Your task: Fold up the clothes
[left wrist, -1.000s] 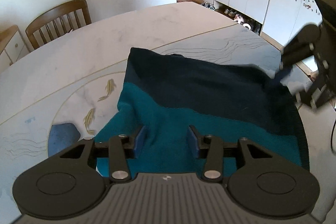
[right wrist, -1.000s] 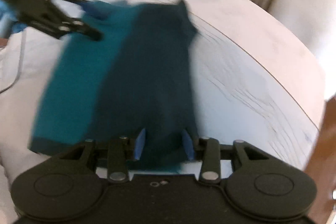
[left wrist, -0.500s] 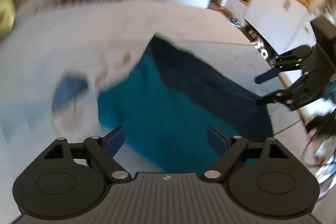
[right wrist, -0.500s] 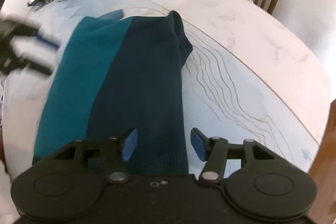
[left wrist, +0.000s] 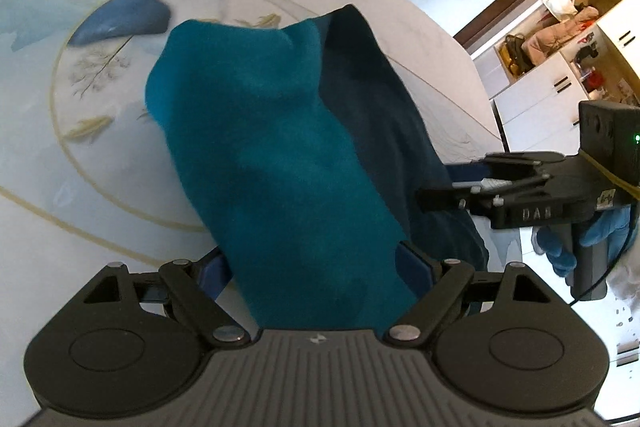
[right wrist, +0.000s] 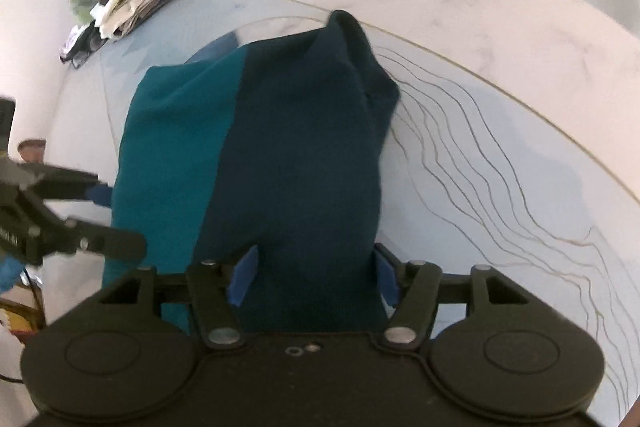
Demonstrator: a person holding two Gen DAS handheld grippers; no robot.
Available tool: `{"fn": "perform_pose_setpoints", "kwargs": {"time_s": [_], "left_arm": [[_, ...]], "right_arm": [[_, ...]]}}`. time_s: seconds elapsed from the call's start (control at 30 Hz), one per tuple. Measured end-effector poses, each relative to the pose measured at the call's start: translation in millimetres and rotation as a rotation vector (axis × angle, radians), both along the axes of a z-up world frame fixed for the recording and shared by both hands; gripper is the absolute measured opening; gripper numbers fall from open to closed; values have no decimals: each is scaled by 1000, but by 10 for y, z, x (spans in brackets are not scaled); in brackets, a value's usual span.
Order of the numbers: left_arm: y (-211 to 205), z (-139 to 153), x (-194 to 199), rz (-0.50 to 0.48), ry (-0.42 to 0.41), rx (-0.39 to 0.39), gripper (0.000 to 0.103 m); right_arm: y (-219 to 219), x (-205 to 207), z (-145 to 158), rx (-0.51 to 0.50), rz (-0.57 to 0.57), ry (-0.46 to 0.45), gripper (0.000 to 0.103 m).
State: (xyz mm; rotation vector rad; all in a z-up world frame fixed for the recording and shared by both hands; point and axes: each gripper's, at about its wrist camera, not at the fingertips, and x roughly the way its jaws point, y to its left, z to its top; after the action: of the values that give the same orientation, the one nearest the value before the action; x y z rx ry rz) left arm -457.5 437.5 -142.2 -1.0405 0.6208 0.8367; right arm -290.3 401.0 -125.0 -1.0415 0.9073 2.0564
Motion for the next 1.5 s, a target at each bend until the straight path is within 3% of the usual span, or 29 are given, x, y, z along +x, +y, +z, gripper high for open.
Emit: {"fn": "perform_pose_setpoints", "kwargs": {"time_s": [0.07,0.1,0.13,0.27,0.43,0.67,0.83,0.97,1.1,1.17,1.23,1.3,1.5], "left_arm": [[31,2,-14,1,6,7,67],[60,1,-18,-1,19,10,50],[95,-2,-29,-4,23,11,42],[273,28,-35,-62,23,50,33],[772,130,59,-182,45,159,25],[1847,359,290,-286,69,314,25],[2500,403,437,-308,87,349,25],[2775,327,491,-311,105,348,25],[2889,241,416,-303,104,329,25],[2890,218,379,-297,114,315,32],[2837,270,333,-282,154,329,58],[2726,385,232,-295,153,368,60],[2313,653,238,-340,128,413,60]], "right_arm": [[-53,-63,1,2,1,5,103],[-61,-79,11,10,-13,2,103],[-70,-95,20,18,-26,-1,103],[-100,-157,58,51,-79,-13,103],[256,-179,131,123,-183,-16,103],[1168,-286,197,236,-266,-67,103],[1703,-425,124,261,-309,-90,103],[1857,-438,76,262,-326,-93,103],[1873,-368,51,244,-314,-76,103],[1825,-279,85,251,-303,-83,103],[1747,-164,152,268,-308,-108,103],[1679,-91,246,302,-304,-141,103],[1453,-239,384,325,-170,-105,103]]}}
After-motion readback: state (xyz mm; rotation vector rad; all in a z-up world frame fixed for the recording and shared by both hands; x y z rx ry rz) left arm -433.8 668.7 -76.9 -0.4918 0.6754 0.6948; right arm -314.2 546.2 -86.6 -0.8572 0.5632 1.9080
